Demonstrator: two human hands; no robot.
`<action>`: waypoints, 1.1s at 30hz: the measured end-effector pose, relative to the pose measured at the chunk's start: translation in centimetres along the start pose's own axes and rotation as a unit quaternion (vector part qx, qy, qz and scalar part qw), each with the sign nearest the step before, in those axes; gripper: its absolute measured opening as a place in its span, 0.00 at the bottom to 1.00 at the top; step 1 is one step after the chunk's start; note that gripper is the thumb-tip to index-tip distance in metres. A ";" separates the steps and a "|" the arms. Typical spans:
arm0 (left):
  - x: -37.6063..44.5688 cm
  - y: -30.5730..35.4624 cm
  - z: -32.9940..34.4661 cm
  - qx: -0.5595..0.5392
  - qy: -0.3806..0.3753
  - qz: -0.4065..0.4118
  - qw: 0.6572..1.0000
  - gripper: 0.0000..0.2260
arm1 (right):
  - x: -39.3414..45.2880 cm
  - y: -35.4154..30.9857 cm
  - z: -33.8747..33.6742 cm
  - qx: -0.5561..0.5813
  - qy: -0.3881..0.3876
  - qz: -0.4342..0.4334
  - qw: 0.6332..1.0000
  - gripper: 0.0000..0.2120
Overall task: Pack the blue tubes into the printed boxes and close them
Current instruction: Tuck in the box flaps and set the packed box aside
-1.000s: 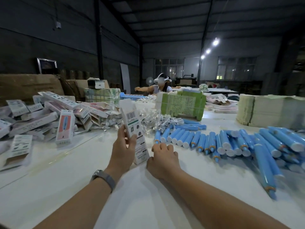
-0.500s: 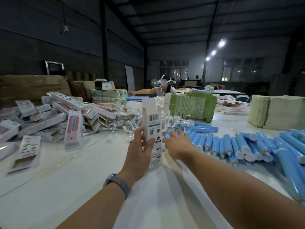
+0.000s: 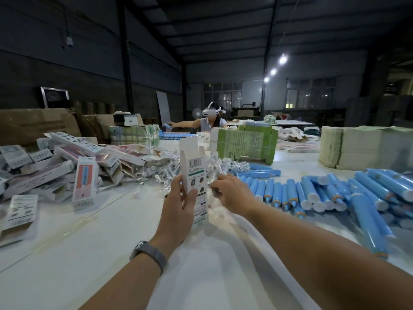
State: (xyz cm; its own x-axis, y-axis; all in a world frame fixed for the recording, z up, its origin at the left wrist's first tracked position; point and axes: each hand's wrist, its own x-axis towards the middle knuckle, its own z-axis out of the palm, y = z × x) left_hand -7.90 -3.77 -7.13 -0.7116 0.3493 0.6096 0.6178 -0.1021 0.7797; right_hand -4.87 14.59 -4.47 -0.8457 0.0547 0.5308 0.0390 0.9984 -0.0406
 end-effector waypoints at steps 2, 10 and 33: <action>0.0 0.1 0.0 0.001 0.000 -0.003 1.000 0.16 | 0.1 -0.3 -1.2 0.100 0.061 0.041 0.992 0.09; -0.3 0.6 0.1 -0.048 -0.002 -0.037 0.998 0.14 | -0.4 -3.0 -12.5 0.362 0.288 0.103 0.881 0.08; -0.6 1.6 -0.3 -0.002 -0.024 -0.009 1.000 0.13 | 2.9 -9.1 -14.9 0.292 0.310 0.012 0.905 0.12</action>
State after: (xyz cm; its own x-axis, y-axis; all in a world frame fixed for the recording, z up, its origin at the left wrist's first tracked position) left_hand -6.54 -4.41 -6.19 -0.7056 0.3961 0.5875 0.6030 -0.0998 0.7915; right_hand 0.27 5.89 10.03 -0.3802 0.2547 0.8892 -0.3878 0.8289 -0.4032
